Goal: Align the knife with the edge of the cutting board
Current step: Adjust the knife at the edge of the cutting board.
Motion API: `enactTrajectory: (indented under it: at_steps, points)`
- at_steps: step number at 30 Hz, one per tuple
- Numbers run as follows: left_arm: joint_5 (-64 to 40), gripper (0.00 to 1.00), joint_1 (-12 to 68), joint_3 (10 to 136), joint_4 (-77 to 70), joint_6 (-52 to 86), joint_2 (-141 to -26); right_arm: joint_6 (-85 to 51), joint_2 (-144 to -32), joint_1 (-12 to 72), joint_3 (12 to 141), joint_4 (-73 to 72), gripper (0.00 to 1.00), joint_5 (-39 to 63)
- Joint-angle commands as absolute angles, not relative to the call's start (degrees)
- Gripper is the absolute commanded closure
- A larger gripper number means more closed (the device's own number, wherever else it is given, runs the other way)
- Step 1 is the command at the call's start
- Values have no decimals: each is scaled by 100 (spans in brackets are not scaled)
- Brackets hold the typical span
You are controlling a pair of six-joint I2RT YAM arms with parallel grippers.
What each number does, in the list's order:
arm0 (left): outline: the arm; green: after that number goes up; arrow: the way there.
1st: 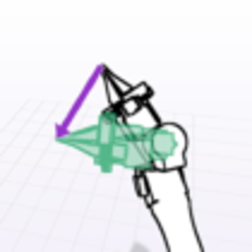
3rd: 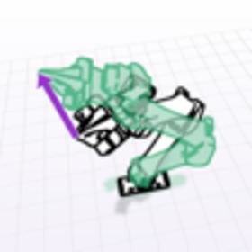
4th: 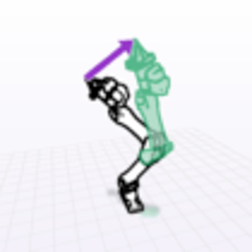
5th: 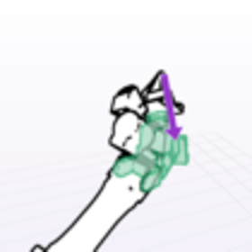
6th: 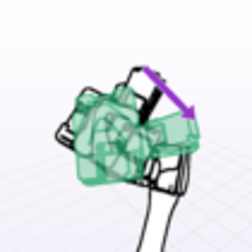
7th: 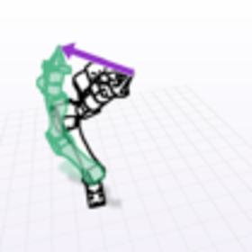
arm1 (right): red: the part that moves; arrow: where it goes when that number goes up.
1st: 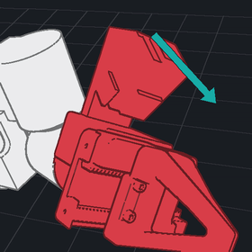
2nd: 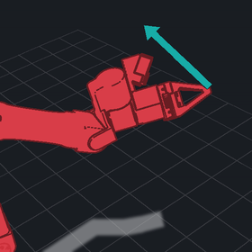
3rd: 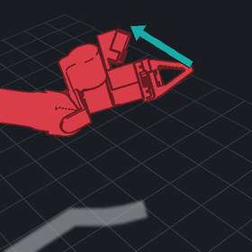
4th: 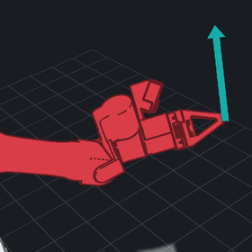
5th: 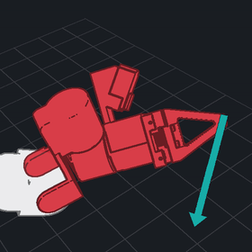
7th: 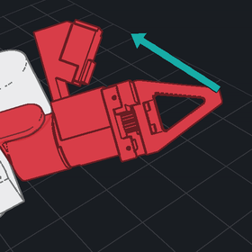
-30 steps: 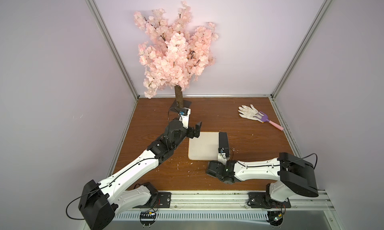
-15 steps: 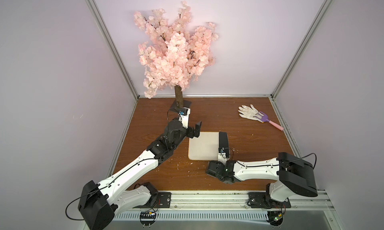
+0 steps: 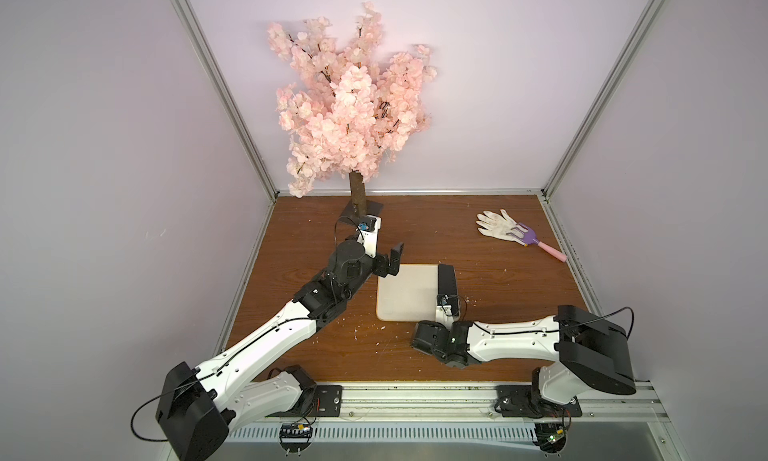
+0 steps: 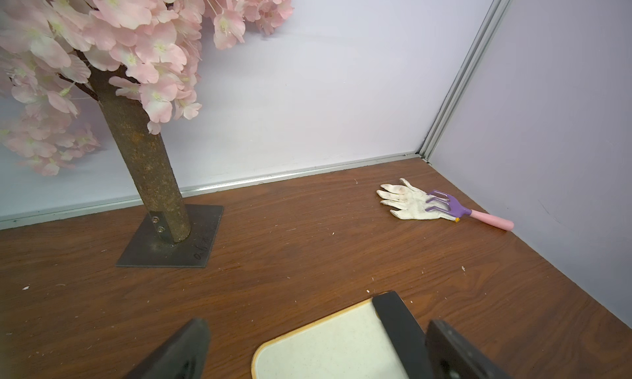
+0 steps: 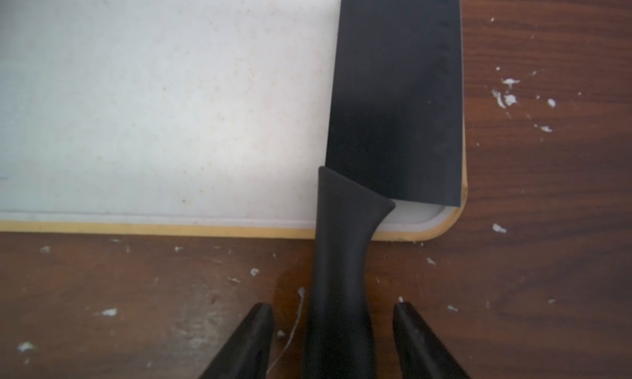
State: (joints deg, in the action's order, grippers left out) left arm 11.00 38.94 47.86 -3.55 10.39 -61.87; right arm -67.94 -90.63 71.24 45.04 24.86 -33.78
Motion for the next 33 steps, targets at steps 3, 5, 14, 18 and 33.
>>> enactTrajectory:
  at_steps: [3, 5, 14, 18, 33]
  points:
    - [1308, 1, 3955, 4757, -409, 984, -6208, -6562, -8677, 7137, 4509, 2286, 34, -3614]
    - [1370, 1, 3956, 4764, -381, 984, -6230, -6494, -8621, 7137, 4517, 2298, 31, -3645]
    - [1589, 0, 3955, 4780, -352, 984, -6370, -6147, -8175, 7038, 4386, 2268, 22, -3759]
    - [1821, 0, 3955, 4783, -313, 1062, -6401, -5892, -7774, 6858, 4272, 2199, 16, -3755]
    - [2443, 1, 3861, 5035, 35, 1189, -7035, -4547, -6688, 5678, 4212, 1924, 1, -3363]
